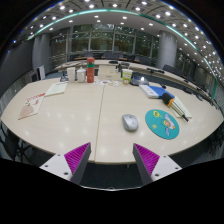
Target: Arrange mouse
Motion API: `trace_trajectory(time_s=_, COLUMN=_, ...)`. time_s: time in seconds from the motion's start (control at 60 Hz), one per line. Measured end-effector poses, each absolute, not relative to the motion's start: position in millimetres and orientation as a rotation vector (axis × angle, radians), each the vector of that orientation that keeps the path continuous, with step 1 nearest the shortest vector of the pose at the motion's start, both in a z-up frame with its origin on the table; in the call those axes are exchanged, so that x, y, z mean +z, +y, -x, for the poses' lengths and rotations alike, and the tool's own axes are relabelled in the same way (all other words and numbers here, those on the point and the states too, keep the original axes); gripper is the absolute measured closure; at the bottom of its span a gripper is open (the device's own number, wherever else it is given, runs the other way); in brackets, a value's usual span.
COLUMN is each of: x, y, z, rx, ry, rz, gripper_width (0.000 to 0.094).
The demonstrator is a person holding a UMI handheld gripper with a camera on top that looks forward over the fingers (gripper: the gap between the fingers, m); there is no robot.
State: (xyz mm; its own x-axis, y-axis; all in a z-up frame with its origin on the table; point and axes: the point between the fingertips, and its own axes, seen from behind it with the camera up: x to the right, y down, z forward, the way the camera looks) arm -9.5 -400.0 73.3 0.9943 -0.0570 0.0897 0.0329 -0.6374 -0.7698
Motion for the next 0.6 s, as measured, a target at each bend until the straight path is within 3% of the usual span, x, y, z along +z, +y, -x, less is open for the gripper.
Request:
trace_trajectory(time_s=0.367, x=5, y=-252, z=-84, rx=-0.082, ry=-0.012, rz=2.244, gripper_width=0.0132)
trace_trajectory(time_s=0.6, x=-13, y=-220, z=-84, rx=-0.025, ry=-0.053, rz=2.240, gripper_width=0.0427)
